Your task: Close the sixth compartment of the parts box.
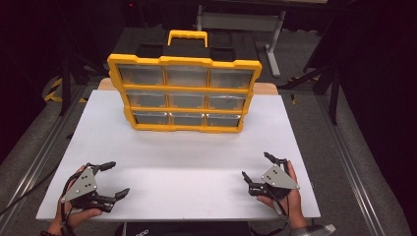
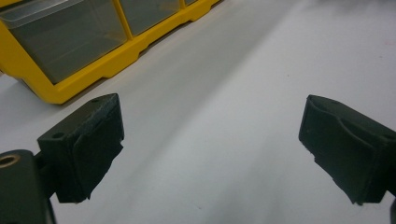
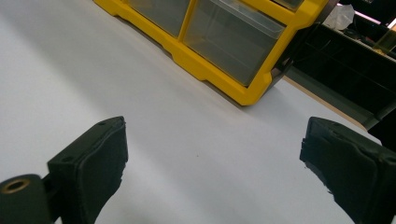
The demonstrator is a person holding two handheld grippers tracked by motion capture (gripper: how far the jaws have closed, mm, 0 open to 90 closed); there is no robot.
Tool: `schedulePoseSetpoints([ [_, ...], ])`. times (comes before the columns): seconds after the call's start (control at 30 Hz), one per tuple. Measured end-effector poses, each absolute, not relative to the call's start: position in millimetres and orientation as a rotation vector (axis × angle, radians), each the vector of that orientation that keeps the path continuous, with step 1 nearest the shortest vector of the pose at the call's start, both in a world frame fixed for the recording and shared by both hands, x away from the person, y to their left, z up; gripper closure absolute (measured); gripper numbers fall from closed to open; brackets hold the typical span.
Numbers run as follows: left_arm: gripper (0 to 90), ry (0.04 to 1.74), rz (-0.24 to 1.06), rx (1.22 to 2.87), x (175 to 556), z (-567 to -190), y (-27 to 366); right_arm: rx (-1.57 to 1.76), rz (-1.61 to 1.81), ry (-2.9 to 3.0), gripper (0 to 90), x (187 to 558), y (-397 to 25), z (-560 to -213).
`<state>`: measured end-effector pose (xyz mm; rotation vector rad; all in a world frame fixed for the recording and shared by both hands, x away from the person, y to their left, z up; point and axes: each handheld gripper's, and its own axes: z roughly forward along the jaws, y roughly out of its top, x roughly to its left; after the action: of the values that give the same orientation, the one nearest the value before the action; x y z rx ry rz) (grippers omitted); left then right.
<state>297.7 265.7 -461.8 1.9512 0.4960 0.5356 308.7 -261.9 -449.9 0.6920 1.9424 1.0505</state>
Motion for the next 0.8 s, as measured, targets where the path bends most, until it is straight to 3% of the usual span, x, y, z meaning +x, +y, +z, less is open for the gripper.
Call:
schedulePoseSetpoints([
  [0.8,7.8,0.496,0.533,1.958,302.9,-461.6,262.8,0.683,1.070,1.944,8.2,303.1,-260.2,-449.5],
])
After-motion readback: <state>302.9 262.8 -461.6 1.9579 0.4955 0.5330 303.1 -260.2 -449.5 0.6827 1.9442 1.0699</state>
